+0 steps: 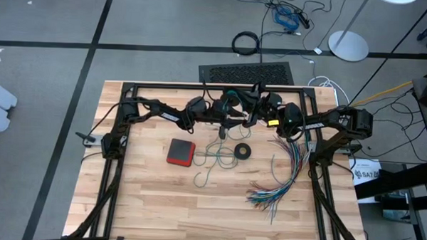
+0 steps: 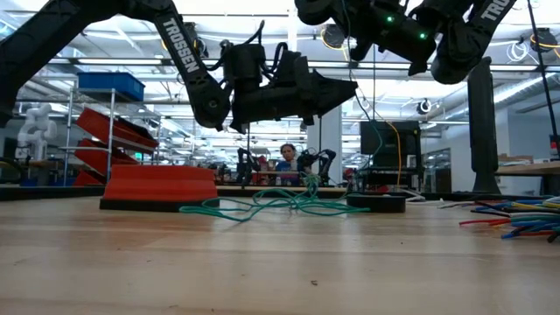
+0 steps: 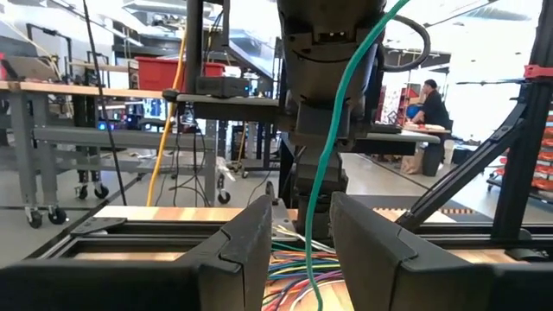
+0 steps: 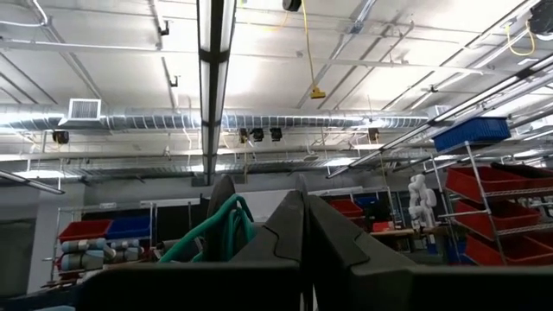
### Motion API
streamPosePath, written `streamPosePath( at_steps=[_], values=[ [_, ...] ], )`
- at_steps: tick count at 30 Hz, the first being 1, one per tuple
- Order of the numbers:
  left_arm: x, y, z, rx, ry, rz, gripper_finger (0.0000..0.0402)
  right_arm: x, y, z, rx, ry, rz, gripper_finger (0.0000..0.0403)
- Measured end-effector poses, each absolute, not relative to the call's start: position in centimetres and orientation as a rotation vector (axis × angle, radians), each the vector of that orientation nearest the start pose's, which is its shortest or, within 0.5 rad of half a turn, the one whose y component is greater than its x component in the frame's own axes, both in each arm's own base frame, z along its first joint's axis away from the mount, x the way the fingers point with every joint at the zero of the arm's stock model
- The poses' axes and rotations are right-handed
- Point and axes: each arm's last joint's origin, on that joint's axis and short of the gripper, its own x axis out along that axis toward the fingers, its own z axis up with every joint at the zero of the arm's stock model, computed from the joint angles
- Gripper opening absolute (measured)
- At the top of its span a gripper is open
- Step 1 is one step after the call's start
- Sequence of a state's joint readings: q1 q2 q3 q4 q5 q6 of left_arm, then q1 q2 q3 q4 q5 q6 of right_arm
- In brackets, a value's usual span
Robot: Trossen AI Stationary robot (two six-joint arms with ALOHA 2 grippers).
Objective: Coiling cords
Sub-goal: Coil the green wire cable on the spool
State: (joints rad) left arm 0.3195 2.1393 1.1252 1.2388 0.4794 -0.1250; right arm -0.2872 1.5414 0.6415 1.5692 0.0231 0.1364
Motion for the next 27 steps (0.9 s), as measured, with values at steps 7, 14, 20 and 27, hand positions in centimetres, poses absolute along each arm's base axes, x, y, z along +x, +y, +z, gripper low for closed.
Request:
streamPosePath(
  at_steps=[7,14,20,27],
  values=[
    [41.7,11.9,17.0,-0.036,-0.194,-0.203,0.0126,27.7,-7.8,27.3,0.05,-0.684,-0.236,0.0],
    [41.8,11.4,17.0,-0.034,-0.181,-0.265,0.0079,27.8,-7.6,27.2,0.067,-0.669,-0.225,0.0],
    [41.7,11.3,16.9,-0.027,-0.171,-0.334,0.0054,27.8,-7.6,27.1,0.116,-0.673,-0.206,0.0],
    [41.5,12.0,16.8,-0.052,-0.154,-0.349,0.0054,28.5,-7.1,28.2,0.155,-0.682,-0.075,0.0]
  ],
)
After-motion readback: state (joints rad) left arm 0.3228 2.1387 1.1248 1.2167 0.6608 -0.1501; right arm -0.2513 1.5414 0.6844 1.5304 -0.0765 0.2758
